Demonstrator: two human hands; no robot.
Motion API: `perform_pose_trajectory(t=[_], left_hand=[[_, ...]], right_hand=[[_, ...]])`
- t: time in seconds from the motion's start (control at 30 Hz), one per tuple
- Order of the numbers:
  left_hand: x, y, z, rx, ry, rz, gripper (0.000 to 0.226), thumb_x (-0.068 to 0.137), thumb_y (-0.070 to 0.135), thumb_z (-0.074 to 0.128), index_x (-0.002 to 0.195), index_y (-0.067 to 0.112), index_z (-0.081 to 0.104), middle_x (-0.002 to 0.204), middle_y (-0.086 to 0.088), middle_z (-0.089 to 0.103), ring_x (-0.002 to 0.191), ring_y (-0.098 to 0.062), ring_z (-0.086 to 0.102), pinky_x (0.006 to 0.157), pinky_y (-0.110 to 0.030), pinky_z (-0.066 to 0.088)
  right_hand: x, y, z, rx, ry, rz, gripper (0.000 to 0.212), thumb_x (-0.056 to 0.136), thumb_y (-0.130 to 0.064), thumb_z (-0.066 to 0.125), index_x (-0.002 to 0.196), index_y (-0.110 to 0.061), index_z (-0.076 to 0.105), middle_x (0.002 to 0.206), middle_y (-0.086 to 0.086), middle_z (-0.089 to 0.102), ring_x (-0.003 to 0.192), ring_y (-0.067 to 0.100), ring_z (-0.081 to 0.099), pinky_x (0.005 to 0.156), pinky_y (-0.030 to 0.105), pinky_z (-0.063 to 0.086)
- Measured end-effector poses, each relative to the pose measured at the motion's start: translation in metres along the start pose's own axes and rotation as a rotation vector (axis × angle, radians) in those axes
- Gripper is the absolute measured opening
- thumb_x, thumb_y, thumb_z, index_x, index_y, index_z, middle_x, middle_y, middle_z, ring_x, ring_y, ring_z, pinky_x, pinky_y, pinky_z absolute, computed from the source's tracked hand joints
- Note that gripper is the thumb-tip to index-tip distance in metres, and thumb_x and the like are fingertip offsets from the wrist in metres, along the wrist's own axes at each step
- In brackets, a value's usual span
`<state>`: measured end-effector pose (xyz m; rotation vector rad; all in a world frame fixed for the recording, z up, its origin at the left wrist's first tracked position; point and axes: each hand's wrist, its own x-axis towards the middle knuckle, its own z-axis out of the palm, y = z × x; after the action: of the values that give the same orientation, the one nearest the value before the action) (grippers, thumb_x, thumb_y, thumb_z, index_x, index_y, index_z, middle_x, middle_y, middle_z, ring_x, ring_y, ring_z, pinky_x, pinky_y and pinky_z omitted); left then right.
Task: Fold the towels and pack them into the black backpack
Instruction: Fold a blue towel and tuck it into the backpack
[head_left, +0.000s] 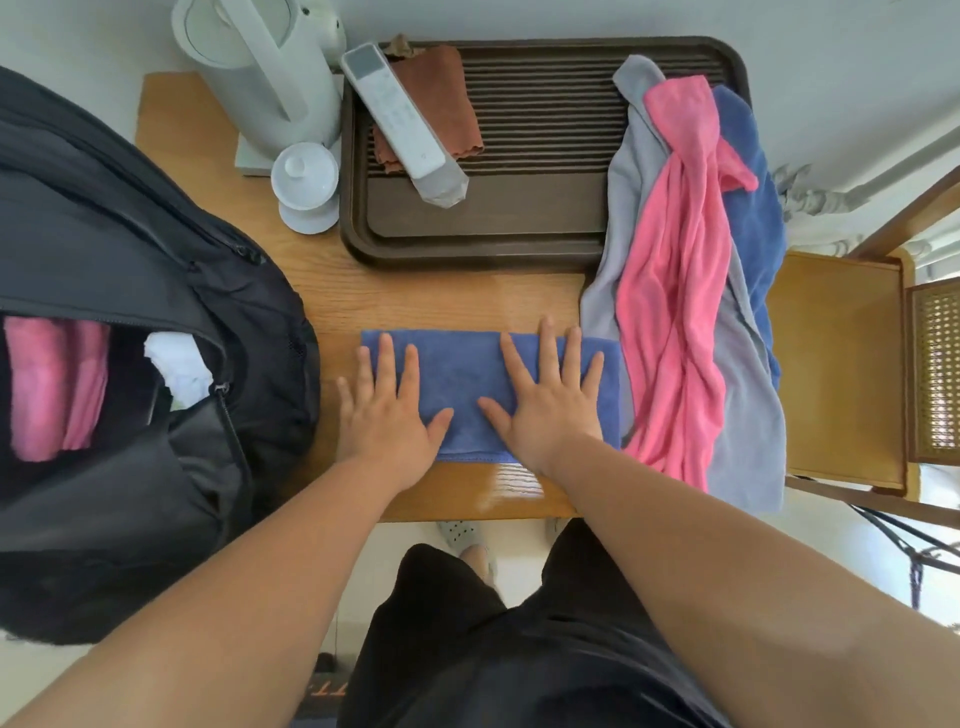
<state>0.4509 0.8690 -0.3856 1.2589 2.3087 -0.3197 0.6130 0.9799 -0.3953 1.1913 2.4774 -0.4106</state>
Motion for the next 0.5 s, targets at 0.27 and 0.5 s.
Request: perform_pose_trajectory(t=[0.27, 0.5], left_hand=[[0.005, -0.008, 0.016, -0.030, 0.020, 0.026, 0.104, 0.086, 0.083, 0.025, 0.155, 0.023, -0.025, 0.160, -0.009, -0.036, 0.149, -0.032, -0.028, 0.122, -0.054, -0.006], [-0.009, -0.002, 0.003, -0.448, 0.203, -0.158, 0.101, 0.090, 0.057, 0.061, 0.160, 0.018, 0.000, 0.168, -0.011, -0.002, 0.154, -0.032, 0.004, 0.123, -0.045, 0.012]], right_hand=[[0.004, 0.014, 0.013, -0.047, 0.074, -0.054, 0.115, 0.065, -0.102, 0.021, 0.158, -0.040, -0.007, 0.166, 0.013, -0.019, 0.150, 0.042, -0.020, 0.116, 0.067, -0.009], [-0.001, 0.009, 0.007, -0.027, 0.079, -0.060, 0.117, 0.066, -0.101, 0.023, 0.158, -0.036, -0.010, 0.165, 0.015, -0.021, 0.150, 0.040, -0.022, 0.117, 0.067, -0.009]])
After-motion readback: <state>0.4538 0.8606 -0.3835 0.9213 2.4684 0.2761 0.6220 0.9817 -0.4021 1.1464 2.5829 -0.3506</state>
